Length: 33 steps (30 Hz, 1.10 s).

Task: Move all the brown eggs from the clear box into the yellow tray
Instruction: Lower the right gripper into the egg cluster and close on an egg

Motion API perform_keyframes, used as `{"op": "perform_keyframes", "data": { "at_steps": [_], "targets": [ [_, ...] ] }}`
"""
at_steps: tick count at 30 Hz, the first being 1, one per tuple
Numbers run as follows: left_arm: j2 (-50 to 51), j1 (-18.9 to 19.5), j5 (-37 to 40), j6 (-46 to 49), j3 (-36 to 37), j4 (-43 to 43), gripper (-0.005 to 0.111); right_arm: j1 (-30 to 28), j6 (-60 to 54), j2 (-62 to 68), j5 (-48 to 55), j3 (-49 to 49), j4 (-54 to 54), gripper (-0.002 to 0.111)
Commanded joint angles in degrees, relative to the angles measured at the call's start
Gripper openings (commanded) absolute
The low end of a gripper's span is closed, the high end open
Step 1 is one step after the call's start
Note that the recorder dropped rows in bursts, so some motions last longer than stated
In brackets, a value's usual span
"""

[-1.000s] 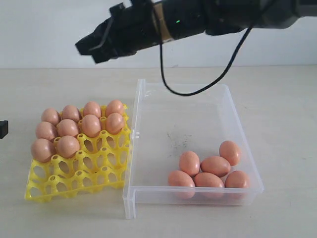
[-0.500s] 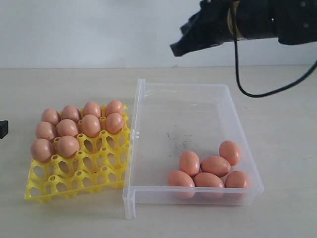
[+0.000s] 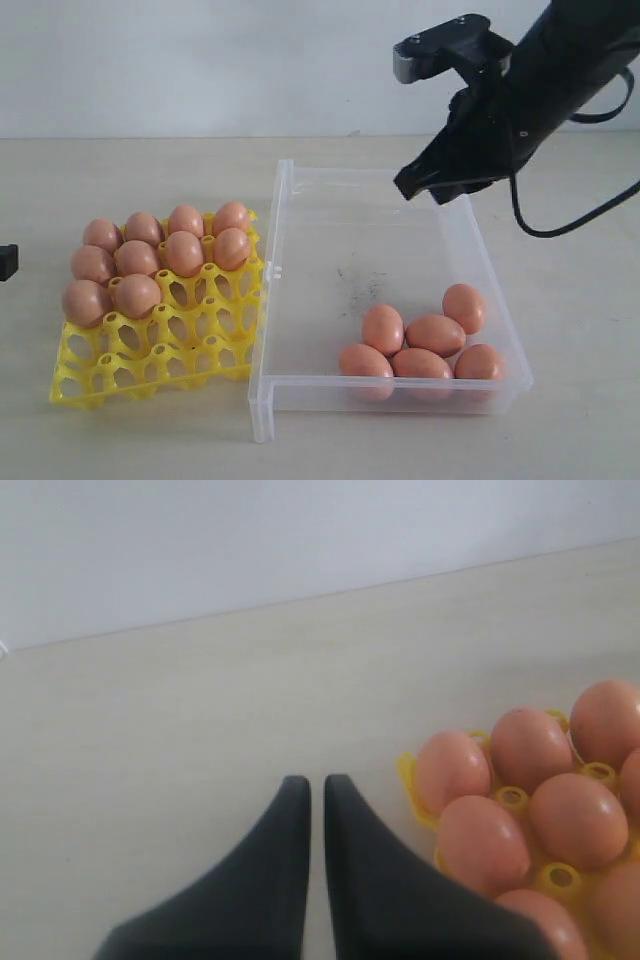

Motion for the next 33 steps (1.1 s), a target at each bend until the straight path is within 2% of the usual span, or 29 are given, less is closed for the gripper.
{"op": "perform_keyframes", "data": {
  "at_steps": [1, 4, 8, 10, 27, 33],
  "targets": [
    [-0.4, 0.1, 0.3, -0.6, 0.2, 0.2, 0.004, -0.2, 0.1, 4.3, 6.2, -3.2, 7.6, 0.001],
    [-0.4, 0.1, 0.3, -0.6, 0.2, 0.2, 0.004, -0.2, 2.6, 6.9, 7.3, -3.3, 8.4, 0.013],
    [-0.4, 0.1, 0.3, -0.6, 0.2, 0.2, 0.004, -0.2, 3.1, 9.9, 7.9, -3.3, 13.3, 0.047],
    [-0.4, 0.1, 0.3, -0.6, 0.2, 0.2, 0.004, -0.2, 3.2, 11.2, 7.9, -3.3, 15.6, 0.058],
    [-0.4, 0.1, 0.5, -0.6, 0.2, 0.2, 0.004, 0.0, 1.8, 16.2, 7.7, -3.3, 15.9, 0.059],
    [-0.4, 0.1, 1.0, -0.6, 0.2, 0.2, 0.004, 3.7, 1.9, 16.2, 5.9, -3.3, 15.6, 0.059]
  ]
}}
